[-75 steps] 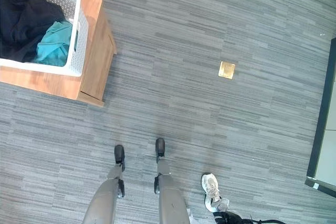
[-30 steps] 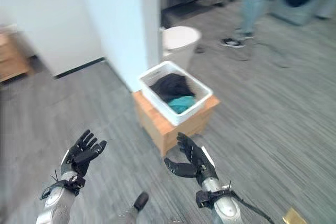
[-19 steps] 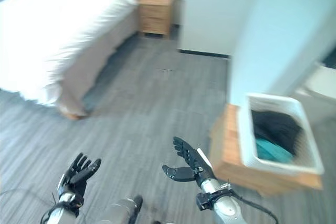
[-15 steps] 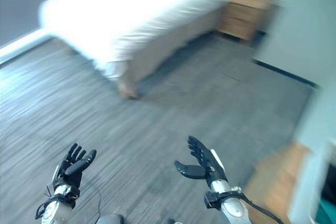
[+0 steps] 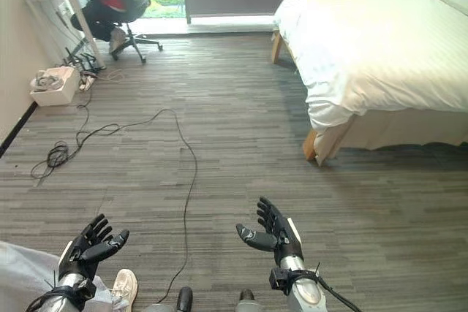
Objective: Pick up bed clothes into laundry basket.
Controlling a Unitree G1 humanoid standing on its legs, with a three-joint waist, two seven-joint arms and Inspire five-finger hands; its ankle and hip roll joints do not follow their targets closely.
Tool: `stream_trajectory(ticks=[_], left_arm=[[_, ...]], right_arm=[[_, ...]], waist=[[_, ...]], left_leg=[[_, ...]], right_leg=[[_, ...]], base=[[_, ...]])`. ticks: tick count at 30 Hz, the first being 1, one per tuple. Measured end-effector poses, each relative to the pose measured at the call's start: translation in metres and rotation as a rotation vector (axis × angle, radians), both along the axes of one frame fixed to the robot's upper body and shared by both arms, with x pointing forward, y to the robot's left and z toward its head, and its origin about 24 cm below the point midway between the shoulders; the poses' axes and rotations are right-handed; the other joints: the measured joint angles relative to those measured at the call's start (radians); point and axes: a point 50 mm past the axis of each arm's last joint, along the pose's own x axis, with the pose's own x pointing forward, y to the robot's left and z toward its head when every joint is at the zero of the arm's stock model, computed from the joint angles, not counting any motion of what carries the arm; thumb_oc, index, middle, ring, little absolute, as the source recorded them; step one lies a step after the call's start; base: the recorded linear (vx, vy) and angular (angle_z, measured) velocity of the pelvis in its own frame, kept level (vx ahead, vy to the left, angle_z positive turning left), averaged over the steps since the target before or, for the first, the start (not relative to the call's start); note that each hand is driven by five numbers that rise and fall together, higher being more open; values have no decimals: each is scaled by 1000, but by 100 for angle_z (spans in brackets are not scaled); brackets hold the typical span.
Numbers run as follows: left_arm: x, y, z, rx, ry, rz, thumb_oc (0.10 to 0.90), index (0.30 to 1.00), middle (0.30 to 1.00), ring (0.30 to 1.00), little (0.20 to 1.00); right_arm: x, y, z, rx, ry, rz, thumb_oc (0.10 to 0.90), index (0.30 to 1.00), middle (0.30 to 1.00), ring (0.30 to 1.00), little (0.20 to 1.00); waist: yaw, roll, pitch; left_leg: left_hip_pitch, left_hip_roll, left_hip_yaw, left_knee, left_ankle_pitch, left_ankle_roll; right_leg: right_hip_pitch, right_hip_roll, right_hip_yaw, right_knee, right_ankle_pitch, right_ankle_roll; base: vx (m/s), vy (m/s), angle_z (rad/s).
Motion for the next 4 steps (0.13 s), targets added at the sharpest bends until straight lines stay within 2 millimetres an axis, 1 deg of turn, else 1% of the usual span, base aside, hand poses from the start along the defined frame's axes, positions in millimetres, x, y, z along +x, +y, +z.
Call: stream_trajectory(ticks=[1, 2, 3, 4], left_arm=[[-2, -6, -3, -26, 4, 16, 800, 900, 900, 900, 900], [-5, -13, -8, -61, 8, 55, 800, 900, 900, 900, 900], [-5, -22, -10, -84, 12, 49, 800, 900, 900, 900, 900], [-4, -26, -11, -91, 16, 30, 800, 900, 900, 900, 900]], right_arm=[[0, -1, -2, 1, 8, -5, 800, 900, 900, 900, 900], [0, -2, -4, 2, 21, -10, 800, 900, 900, 900, 900], [0, -1, -4, 22, 20, -16, 800, 900, 900, 900, 900], [-1, -1, -5, 27, 25, -19, 800, 900, 900, 900, 900]], waist=[[4, 7, -2], [27, 20, -16], [29, 18, -19], [25, 14, -22]], left_leg=[[10, 8, 3, -12, 0, 0], [24, 24, 17, -39, 2, -3], [34, 27, 22, -52, 3, -5], [46, 28, 20, -62, 4, -6]], right_leg=[[21, 1, -4, -36, 5, -1], [46, 10, -12, -108, 28, 5], [64, 11, -20, -143, 62, 6], [77, 12, -22, -158, 81, 5]], base=[[33, -44, -39], [58, -91, -41], [75, -118, -33], [66, -111, -8]])
